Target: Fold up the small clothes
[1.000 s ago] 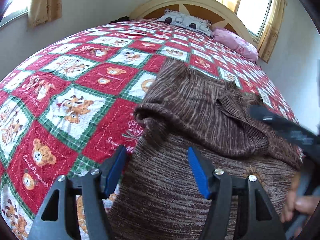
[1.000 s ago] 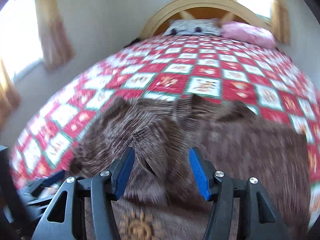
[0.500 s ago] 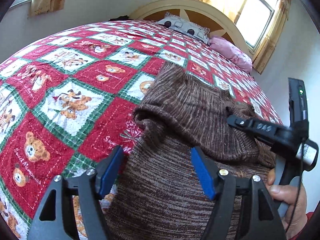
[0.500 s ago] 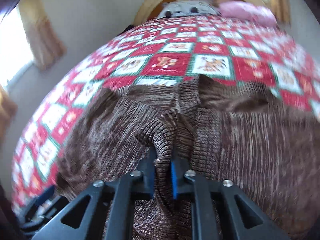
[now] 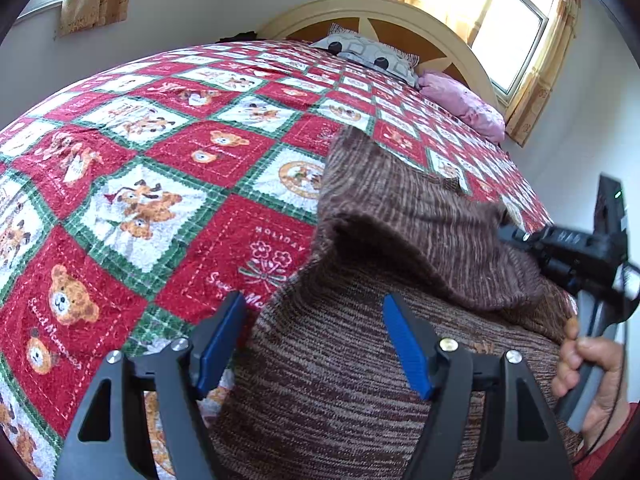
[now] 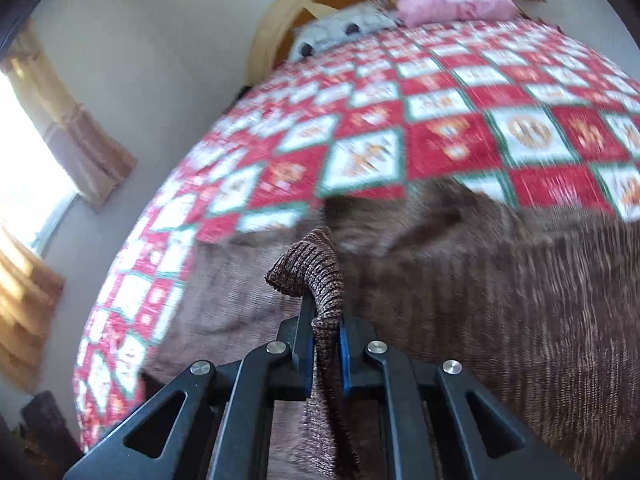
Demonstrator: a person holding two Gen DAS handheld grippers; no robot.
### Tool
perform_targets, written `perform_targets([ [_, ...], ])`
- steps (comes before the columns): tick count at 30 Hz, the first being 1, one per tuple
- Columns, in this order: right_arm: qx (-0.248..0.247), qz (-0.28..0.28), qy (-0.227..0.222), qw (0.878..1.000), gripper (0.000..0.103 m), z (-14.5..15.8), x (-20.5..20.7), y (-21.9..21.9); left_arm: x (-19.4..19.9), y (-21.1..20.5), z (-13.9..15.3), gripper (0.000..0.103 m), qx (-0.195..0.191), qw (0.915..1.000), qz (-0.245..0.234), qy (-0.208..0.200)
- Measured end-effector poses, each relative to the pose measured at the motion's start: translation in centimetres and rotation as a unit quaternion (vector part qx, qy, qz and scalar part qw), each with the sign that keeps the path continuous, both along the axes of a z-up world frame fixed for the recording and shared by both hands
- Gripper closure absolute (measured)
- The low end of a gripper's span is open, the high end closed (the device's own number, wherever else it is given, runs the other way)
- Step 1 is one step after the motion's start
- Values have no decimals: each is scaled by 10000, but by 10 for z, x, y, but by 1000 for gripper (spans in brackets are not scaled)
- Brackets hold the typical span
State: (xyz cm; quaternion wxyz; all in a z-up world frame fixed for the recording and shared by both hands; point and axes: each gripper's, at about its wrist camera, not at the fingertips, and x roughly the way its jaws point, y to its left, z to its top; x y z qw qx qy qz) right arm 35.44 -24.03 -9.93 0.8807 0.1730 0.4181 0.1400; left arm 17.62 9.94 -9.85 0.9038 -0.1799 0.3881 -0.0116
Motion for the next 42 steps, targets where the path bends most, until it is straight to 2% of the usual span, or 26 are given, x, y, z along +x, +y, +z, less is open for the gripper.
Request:
perform_targets([
  [4, 140, -53, 125, 9998, 93, -20, 3, -7, 1, 0, 0, 29, 19, 10000, -3, 5],
  [9, 650, -185, 337, 9971, 90, -19, 5, -29, 1, 0, 0, 29, 18, 10000, -2, 7],
  [13, 603, -874, 17, 9943, 90, -5, -21, -62, 1, 1, 0, 29, 21, 10000, -2, 7],
  [15, 414, -996, -238, 9939, 90, 4, -36, -70, 1, 0, 0, 29, 20, 10000, -1, 7],
  [19, -165, -305, -566, 9978, 90, 23, -64, -45, 1, 1, -1, 29, 19, 10000, -3, 8],
  [21, -245, 89, -483, 9985, 90, 20, -70, -31, 1, 1, -1, 28, 20, 10000, -3, 7],
  [24, -338, 562, -186, 9977, 90, 0, -71, -11, 1, 1, -1, 27, 17, 10000, 1, 5],
  [26, -492, 601, 110, 9969, 90, -20, -70, -4, 1, 1, -1, 25, -23, 10000, -23, -4],
  [27, -341, 526, 40, 9980, 90, -20, -72, -7, 2, 2, -1, 24, -42, 10000, -36, -8],
  [29, -53, 410, 266, 9988, 90, -19, -74, -16, 2, 2, -2, 23, -60, 10000, -54, -4],
  [31, 4, 227, 310, 9993, 90, -6, -88, -25, 3, 1, -2, 19, -62, 9999, -102, 5],
  [33, -171, 18, -198, 9997, 90, 22, -119, -37, 4, 1, -2, 13, -122, 9997, -190, -8],
  [36, -357, -426, -1179, 9915, 90, 74, -182, -54, 3, 2, -2, 11, -238, 9994, -240, -36],
  [37, -423, -690, -1557, 9845, 90, 95, -210, -65, 3, 2, -1, 11, -256, 9994, -240, -45],
  [40, -415, -1250, -2294, 9644, 90, 137, -274, -86, -1, 0, 1, 11, -179, 9994, -286, -31],
  [42, 53, -1473, -2772, 9494, 90, 164, -322, -105, -9, -4, 5, 11, 61, 9992, -386, 44],
])
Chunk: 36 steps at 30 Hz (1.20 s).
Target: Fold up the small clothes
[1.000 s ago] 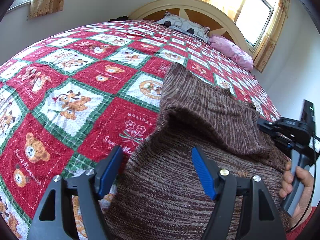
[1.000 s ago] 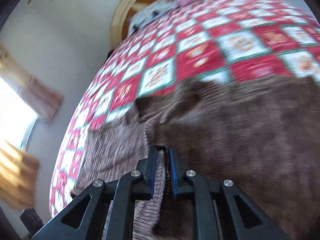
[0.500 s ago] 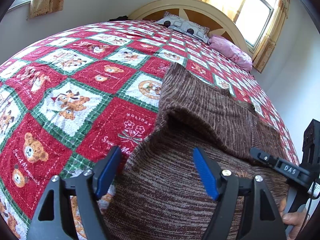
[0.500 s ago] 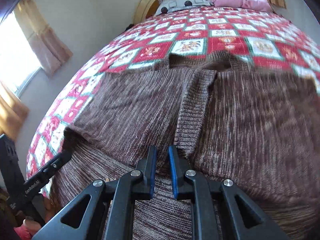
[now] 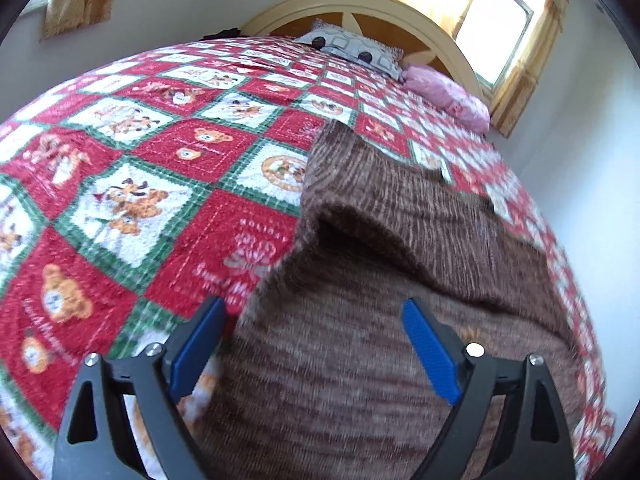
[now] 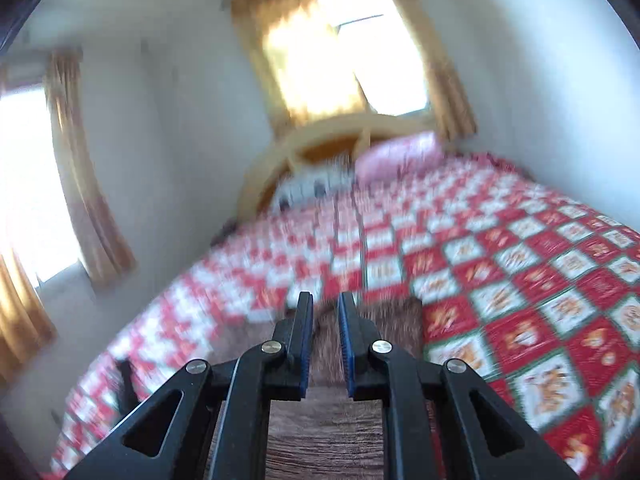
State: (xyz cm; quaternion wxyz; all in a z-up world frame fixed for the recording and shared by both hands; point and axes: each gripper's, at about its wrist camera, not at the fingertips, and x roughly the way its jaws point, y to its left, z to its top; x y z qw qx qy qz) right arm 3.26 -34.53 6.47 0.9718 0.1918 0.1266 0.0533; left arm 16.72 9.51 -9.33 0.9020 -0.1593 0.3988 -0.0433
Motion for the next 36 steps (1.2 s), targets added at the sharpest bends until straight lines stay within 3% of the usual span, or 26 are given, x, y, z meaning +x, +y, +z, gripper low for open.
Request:
perform_targets([
  [2, 768, 188, -362, 9962, 90, 13, -32, -19, -17, -3, 5, 11, 155, 9996, -217, 23],
  [3, 1364, 396, -612, 9880, 90, 15, -49, -32, -25, -4, 6, 11, 147, 9994, -306, 8],
  [5, 2323, 790, -955, 9647, 90, 13, -66, -48, -49, -3, 11, 11, 115, 9982, -587, -27],
  [6, 2820, 1123, -1073, 9468, 89, 10, -73, -57, -57, -4, 14, 11, 142, 9973, -723, -37],
  [8, 3232, 1577, -1030, 9274, 89, 13, -77, -67, -77, 0, 23, 10, 302, 9947, -978, -120],
  [9, 3217, 1701, -970, 9264, 89, 17, -80, -69, -87, 4, 28, 10, 419, 9930, -1092, -193],
  [13, 2214, 1875, -528, 9555, 89, 44, -109, -69, -123, 21, 41, 9, 836, 9850, -1470, -335],
  [16, 1597, 2263, -141, 9608, 88, 55, -136, -62, -148, 31, 35, 5, 965, 9805, -1699, -202],
  [17, 1367, 2342, 79, 9625, 74, 54, -145, -58, -157, 34, 31, 5, 984, 9793, -1765, -114],
  [18, 1096, 2225, 379, 9680, 44, 48, -151, -53, -164, 36, 26, 5, 985, 9787, -1799, -25],
  [20, 616, 1692, 834, 9801, 18, 23, -165, -42, -179, 40, 15, 5, 951, 9787, -1816, 101],
  [23, 334, 1171, 1399, 9826, 18, -23, -165, -29, -195, 48, 1, 5, 689, 9823, -1719, 272],
  [26, 538, 957, 2105, 9714, 18, -72, -150, -25, -198, 55, -10, 6, 250, 9837, -1682, 586],
  [28, 414, 750, 2407, 9668, 18, -100, -142, -21, -201, 55, -12, 7, 273, 9839, -1668, 577],
  [34, -65, 794, 2920, 9531, 18, -143, -120, -4, -206, 54, -13, 12, 285, 9839, -1704, 449],
  [36, -315, 784, 3008, 9499, 18, -147, -122, 2, -208, 54, -14, 22, 268, 9838, -1733, 385],
])
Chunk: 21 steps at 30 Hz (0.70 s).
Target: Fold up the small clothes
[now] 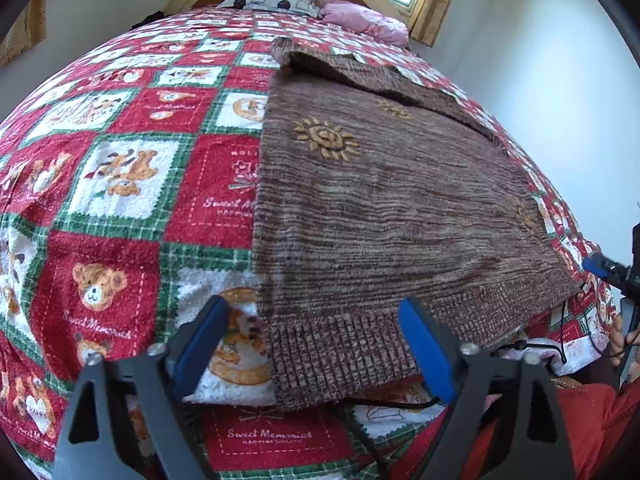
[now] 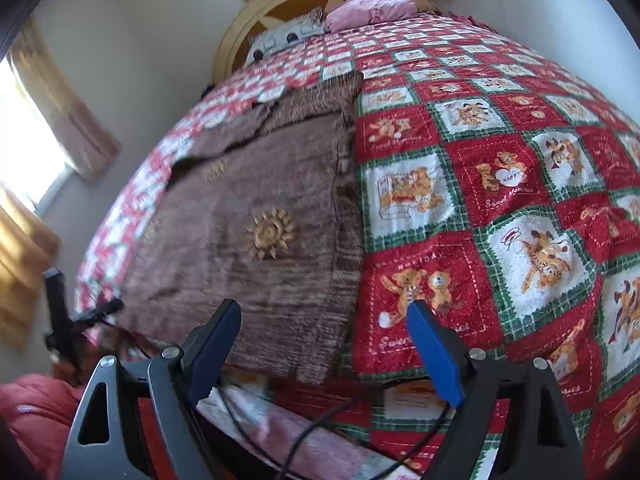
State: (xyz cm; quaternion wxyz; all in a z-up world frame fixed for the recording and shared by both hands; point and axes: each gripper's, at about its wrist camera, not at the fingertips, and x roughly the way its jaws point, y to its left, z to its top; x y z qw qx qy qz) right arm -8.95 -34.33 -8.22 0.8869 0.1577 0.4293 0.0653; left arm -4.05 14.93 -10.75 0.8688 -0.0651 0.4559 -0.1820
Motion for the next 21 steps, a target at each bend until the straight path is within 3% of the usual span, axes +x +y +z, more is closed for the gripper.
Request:
perform_targets([
  [2, -152, 56, 132, 9998, 18, -6, 0, 5, -1, -3, 0, 27, 43, 10000, -45, -31],
  [5, -74, 261, 343, 9990, 24, -18, 4, 16, -3, -8, 1, 44, 95, 9997, -220, -23],
  [8, -409, 483, 307, 9975, 27, -19, 4, 32, -2, -8, 1, 50, 84, 9997, -226, -16],
  [10, -476, 580, 323, 9967, 34, -19, 4, 39, -1, -6, 1, 59, -29, 9998, -195, 37],
  [12, -532, 626, 317, 9961, 36, -20, 5, 43, 2, -3, 0, 75, -257, 9994, -175, 165],
  [13, -568, 611, 311, 9960, 37, -20, 6, 44, 3, -3, -1, 77, -329, 9991, -166, 226],
  [16, -719, 651, 334, 9947, 55, -20, 9, 51, 3, -2, -1, 88, -357, 9987, -185, 315],
  [17, -817, 678, 355, 9937, 67, -20, 9, 53, 3, -2, -1, 91, -374, 9984, -218, 359],
  [18, -924, 698, 394, 9925, 86, -20, 10, 54, 2, -3, -1, 92, -385, 9983, -226, 373],
  [19, -858, 720, 448, 9927, 93, -21, 12, 53, 2, -4, -1, 92, -392, 9981, -255, 391],
  [21, -412, 695, 510, 9954, 94, -21, 13, 46, 0, -6, 0, 93, -345, 9981, -314, 391],
])
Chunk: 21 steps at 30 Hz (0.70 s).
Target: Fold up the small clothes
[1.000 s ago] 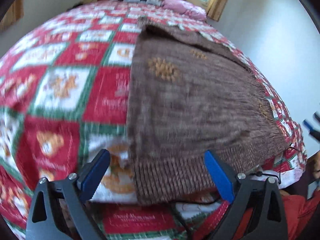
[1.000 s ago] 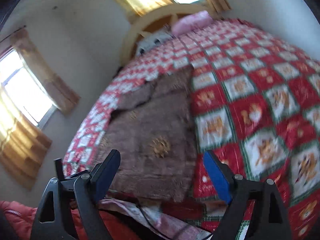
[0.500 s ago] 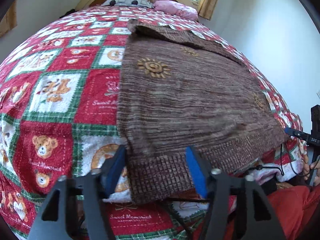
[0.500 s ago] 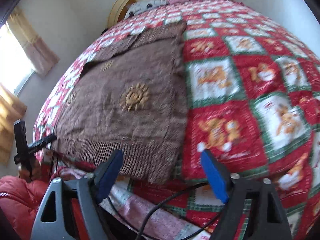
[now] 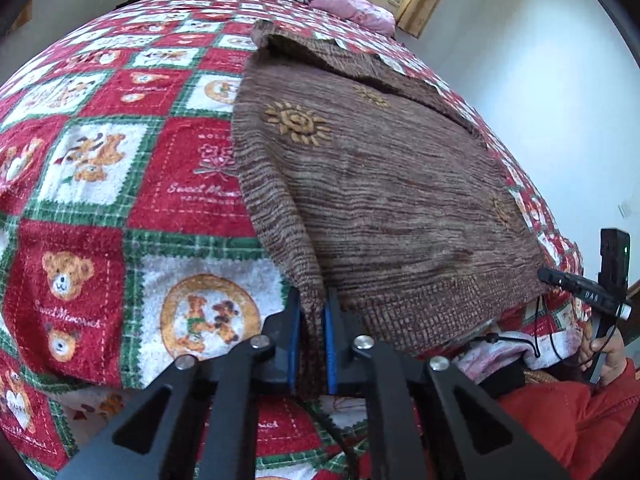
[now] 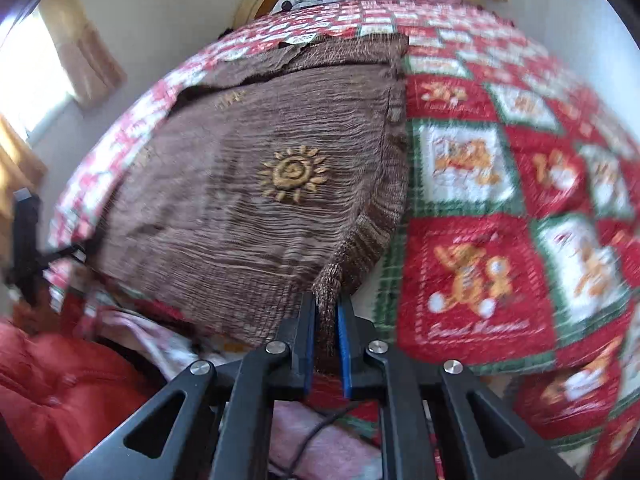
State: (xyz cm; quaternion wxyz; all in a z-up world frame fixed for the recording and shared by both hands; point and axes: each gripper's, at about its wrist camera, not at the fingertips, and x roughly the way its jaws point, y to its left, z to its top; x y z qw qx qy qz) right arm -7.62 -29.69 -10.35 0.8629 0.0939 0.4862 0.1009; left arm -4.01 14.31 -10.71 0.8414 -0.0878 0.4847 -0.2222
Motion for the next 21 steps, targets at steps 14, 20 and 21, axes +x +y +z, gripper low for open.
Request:
perform_targets([
  [14, 2124, -259, -733, 9741, 95, 72, 67, -29, 77, -7, 74, 93, -939, 9954, 142, -157],
  [20, 2449, -888, -512, 9641, 95, 56, 144, -55, 152, -29, 60, 93, -422, 9981, 449, 34],
  [21, 2513, -1012, -436, 9616, 95, 47, 152, -59, 162, -30, 55, 93, -286, 9984, 470, 84],
])
